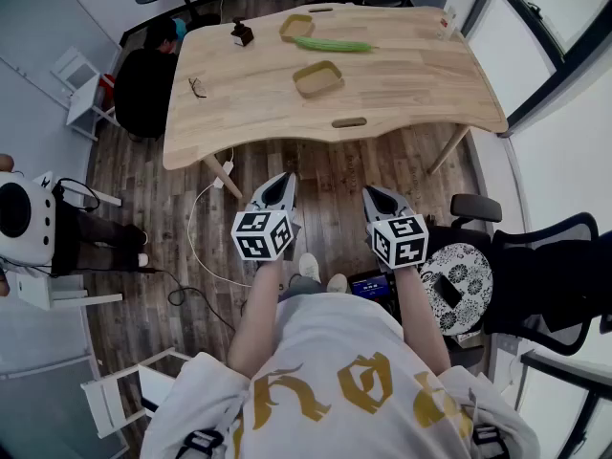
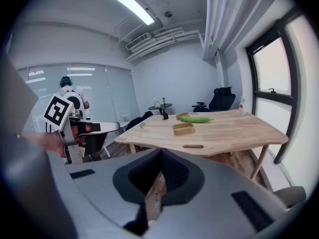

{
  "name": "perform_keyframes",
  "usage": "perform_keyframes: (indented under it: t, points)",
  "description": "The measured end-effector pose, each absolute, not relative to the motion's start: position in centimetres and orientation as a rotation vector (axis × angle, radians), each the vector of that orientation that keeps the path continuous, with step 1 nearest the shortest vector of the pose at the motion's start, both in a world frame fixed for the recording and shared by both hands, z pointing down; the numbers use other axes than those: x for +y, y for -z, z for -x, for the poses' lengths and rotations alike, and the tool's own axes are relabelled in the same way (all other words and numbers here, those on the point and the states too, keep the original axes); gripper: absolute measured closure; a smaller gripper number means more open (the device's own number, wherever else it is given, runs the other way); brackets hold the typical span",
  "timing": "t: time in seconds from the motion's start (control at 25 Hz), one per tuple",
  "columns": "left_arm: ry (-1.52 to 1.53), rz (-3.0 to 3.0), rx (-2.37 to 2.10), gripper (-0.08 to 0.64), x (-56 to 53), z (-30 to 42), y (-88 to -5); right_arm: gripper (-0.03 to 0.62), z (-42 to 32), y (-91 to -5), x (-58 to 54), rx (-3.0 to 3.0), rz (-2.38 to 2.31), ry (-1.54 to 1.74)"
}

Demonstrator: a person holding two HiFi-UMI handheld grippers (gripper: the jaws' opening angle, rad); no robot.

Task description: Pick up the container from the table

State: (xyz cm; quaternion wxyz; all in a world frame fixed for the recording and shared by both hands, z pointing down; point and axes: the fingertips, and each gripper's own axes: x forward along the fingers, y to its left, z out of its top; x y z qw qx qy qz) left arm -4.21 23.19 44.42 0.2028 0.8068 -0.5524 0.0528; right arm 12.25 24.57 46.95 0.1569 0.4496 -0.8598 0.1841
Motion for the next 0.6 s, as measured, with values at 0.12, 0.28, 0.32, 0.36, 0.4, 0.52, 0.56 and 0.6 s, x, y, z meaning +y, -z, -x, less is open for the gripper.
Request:
perform_keyframes:
  t: [0.12, 0.28, 0.32, 0.36, 0.4, 0.52, 0.56, 0.6]
  points:
    - [-0.157, -2.267, -1.546, 0.551, 23.06, 3.75, -44.14, 0.581, -12.47, -46.54, 24.08, -2.470, -1.291, -0.514]
    - [-0.162, -2.264, -1.545, 0.551, 23.31, 3.66, -44.31, 0.581, -12.55, -46.53, 24.17, -2.463, -1.292, -0.494]
    - [-0.160, -2.262, -1.548, 0.551, 23.26, 3.75, -44.26, 0.581, -12.53, -46.48, 24.18, -2.463, -1.291, -0.493]
    - [-0.157, -2.261, -1.551, 0.551, 23.18, 3.83, -44.14, 0.581, -12.52, -46.42, 24.14, -2.466, -1.292, -0.502]
    - [-0.153, -2.261, -1.554, 0.551, 23.09, 3.89, -43.99, 0.581, -12.50, -46.38, 24.07, -2.476, -1.294, -0.526]
    - [-0.147, -2.258, -1.559, 0.551, 23.11, 4.07, -43.92, 0.580, -12.57, -46.49, 23.79, -2.508, -1.320, -0.624]
    - [-0.144, -2.255, -1.561, 0.551, 23.20, 4.19, -44.00, 0.580, -12.64, -46.60, 23.74, -2.509, -1.331, -0.634]
    - [-0.139, -2.249, -1.563, 0.551, 23.29, 4.36, -44.10, 0.580, -12.67, -46.71, 23.69, -2.507, -1.339, -0.632]
